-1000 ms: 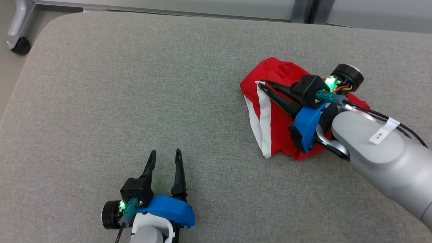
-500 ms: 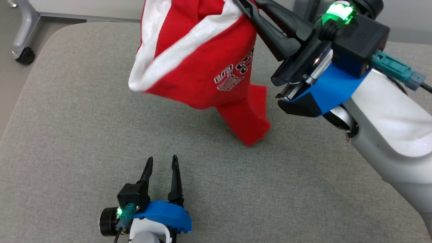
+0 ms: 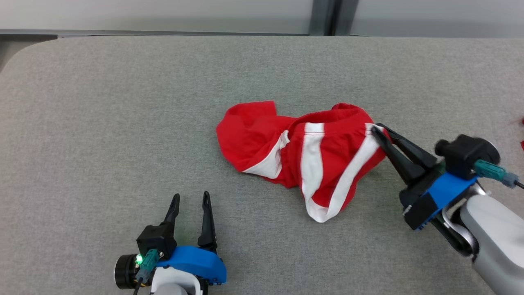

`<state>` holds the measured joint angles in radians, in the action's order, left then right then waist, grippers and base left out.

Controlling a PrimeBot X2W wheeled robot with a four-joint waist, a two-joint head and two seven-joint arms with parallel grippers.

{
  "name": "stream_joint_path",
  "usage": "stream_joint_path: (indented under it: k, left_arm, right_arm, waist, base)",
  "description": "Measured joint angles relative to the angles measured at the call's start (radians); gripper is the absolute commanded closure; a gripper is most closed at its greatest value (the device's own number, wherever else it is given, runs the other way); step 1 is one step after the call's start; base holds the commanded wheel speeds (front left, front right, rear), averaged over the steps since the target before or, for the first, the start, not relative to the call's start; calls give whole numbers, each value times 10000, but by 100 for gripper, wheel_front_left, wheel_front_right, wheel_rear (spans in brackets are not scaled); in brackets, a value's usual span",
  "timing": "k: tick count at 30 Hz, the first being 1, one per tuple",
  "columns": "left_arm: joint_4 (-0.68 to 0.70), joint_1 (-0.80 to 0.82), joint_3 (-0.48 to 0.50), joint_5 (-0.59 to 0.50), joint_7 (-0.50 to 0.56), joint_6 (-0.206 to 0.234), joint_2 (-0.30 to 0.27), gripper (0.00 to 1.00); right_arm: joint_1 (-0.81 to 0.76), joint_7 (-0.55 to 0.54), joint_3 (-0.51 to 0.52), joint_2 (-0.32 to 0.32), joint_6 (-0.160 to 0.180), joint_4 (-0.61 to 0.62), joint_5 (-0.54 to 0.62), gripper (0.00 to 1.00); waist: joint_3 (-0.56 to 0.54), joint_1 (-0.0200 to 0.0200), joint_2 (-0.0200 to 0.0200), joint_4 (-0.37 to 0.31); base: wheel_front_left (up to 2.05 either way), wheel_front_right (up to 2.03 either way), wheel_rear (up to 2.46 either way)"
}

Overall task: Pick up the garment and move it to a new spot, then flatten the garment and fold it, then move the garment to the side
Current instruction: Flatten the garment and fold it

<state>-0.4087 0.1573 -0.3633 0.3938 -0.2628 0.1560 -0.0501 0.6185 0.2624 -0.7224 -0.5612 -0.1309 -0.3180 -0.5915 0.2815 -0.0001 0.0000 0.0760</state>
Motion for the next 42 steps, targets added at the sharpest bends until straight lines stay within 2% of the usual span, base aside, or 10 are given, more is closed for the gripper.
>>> stream_joint_path:
  k: [3,6,13,16,20,24,28,31,36,42]
  left_arm:
    - [-10,114,82,-115,0,-42,0,0]
    - [-6,155,182,-293,0,-88,0,0]
    - [38,448,211,-587,0,-240,2,0]
    - [157,602,173,-696,0,-245,-2,0]
    - [610,1228,-100,-1131,0,-370,0,0]
    - [844,2443,-713,-1308,0,-709,-2,0]
    - [-186,3931,-1655,-1083,0,-1062,4,0]
    - [-1505,5024,-2368,-669,12,-1298,8,0]
    - [-3089,6418,-3448,234,1150,-1490,13,0]
    - [-3981,7183,-4533,1350,2767,-1592,0,0]
  right_arm:
    - [-864,-2,1045,207,2,-857,-92,0]
    - [-1342,0,2443,752,2,-1260,249,0]
    - [-2490,0,4707,2150,2,-924,1563,0]
    - [-2879,0,5110,2633,2,-823,1774,0]
    - [-3111,0,5365,2995,2,-633,1891,0]
    - [-3202,0,5427,3208,2,-535,1944,0]
    - [-3196,0,5177,3279,2,-570,1942,0]
    - [-3152,0,4976,3321,2,-629,1927,0]
    - [-3144,0,4838,3390,2,-637,1877,0]
    - [-3146,0,4800,3436,2,-690,1852,0]
  waist:
    - [-3,0,0,-246]
    - [-34,0,0,-526]
    - [-158,0,0,-1093]
    - [-182,1,0,-1295]
    - [-118,1,0,-1496]
    - [-48,0,0,-1625]
    - [2,1,0,-1816]
    - [26,2,0,-1985]
    - [62,2,0,-2222]
    - [140,2,0,-2321]
  base:
    - [0,0,0]
    - [0,0,0]
    - [0,0,0]
    - [0,0,0]
    - [0,0,0]
    - [0,0,0]
    - [0,0,0]
    - [0,0,0]
    - [0,0,0]
    - [0,0,0]
